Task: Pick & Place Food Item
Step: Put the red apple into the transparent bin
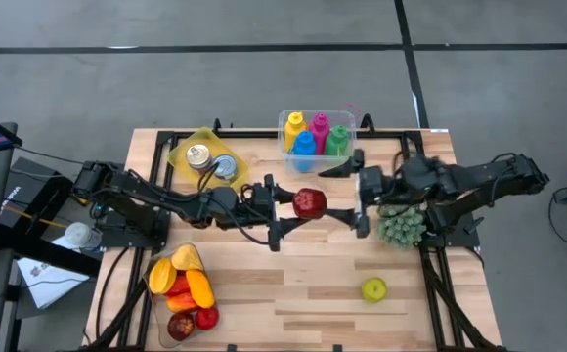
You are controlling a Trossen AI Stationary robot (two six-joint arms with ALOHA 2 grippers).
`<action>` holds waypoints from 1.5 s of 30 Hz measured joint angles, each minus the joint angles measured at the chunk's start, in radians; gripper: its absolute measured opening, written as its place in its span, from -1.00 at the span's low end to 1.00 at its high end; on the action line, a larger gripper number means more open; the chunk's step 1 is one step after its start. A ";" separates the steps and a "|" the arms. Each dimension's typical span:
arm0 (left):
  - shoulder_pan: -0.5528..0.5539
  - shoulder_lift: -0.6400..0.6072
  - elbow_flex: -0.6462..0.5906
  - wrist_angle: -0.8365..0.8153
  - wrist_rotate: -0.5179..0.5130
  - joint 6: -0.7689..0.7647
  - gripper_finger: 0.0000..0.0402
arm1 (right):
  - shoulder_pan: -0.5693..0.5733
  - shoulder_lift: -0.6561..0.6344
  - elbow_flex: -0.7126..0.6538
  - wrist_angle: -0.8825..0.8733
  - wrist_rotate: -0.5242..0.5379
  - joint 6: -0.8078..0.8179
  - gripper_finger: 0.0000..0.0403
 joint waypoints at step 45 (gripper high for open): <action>-0.884 -0.293 -0.002 -1.602 0.341 -1.854 0.25 | 0.095 -0.094 0.002 -0.387 0.137 0.153 0.89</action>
